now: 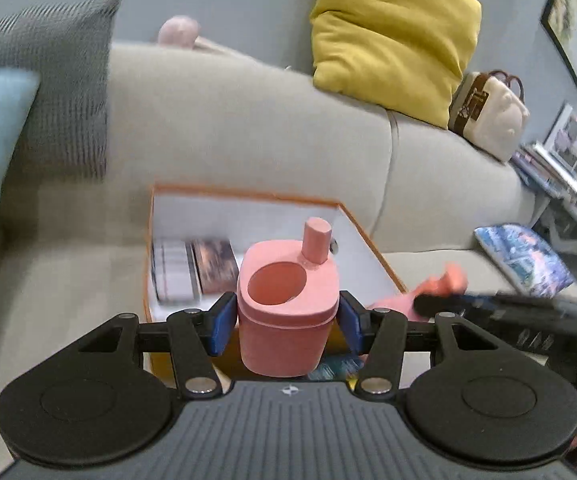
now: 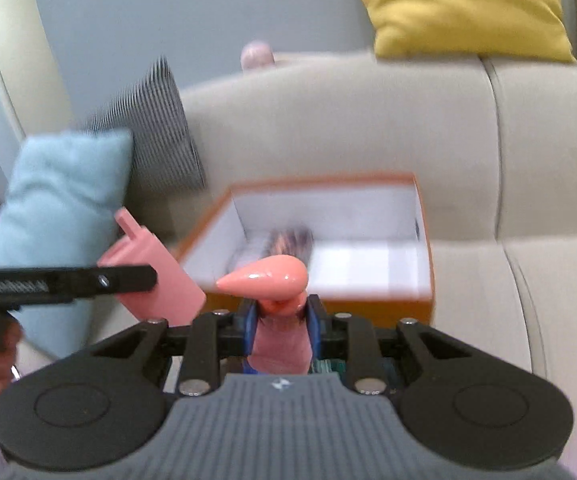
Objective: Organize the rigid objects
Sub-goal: 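Lift the pink cup and pump bottle with both tools toward the orange box, then lower the cup and bottle into the box and open both tools, then grasp the clear cube with the left tool while the right tool grasps the brown gift box, then carry the clear cube and brown box with both tools into the orange box, then open the left tool releasing the cube while the right tool releases the brown box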
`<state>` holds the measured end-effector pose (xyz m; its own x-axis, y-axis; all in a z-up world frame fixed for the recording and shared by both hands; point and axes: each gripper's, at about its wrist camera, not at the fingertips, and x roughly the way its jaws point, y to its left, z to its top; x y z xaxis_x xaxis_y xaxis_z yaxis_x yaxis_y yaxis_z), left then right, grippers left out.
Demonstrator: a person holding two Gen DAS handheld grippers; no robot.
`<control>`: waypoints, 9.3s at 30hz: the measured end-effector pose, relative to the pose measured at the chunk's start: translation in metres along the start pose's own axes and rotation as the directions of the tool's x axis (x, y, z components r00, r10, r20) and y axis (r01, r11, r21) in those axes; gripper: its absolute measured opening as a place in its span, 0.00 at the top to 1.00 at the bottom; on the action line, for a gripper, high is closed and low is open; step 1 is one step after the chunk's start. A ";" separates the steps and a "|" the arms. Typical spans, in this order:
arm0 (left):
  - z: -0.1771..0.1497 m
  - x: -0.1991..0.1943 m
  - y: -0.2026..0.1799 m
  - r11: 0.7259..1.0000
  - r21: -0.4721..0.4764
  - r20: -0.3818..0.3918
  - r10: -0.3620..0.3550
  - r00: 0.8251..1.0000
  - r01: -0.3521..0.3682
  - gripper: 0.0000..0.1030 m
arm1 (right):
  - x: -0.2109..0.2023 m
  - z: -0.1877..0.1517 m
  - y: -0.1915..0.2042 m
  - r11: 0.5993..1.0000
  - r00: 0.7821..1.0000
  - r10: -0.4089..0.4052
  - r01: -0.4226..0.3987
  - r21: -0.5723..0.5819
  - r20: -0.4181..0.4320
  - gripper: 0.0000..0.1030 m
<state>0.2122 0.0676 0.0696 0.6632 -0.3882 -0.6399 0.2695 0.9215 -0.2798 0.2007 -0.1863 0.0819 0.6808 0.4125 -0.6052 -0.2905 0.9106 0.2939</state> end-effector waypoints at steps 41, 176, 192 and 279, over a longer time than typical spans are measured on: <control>0.024 0.126 0.024 0.953 0.209 -0.248 0.270 0.930 -0.221 0.26 | 0.191 0.025 -0.026 0.994 0.950 0.042 -0.008 0.111 -0.308 0.74; -0.123 0.033 0.114 0.882 -0.389 -0.208 0.197 0.958 -0.265 0.46 | 0.175 -0.133 0.110 0.915 0.970 -0.060 -0.041 -0.402 -0.236 0.36; -0.120 0.013 0.094 0.904 -0.337 -0.126 0.231 0.965 -0.261 0.46 | 0.124 -0.109 0.108 0.929 0.982 -0.025 -0.045 -0.368 -0.185 0.42; 0.046 0.272 0.010 0.914 0.397 -0.586 0.180 0.790 0.086 0.47 | 0.255 0.043 -0.081 0.609 0.766 -0.209 -0.385 -0.693 -0.609 0.51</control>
<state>0.4272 -0.0278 -0.0744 0.1635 -0.1489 -0.9752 0.5804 0.8139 -0.0270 0.4272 -0.1563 -0.0644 0.1727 0.1406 -0.9749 -0.9052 0.4128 -0.1008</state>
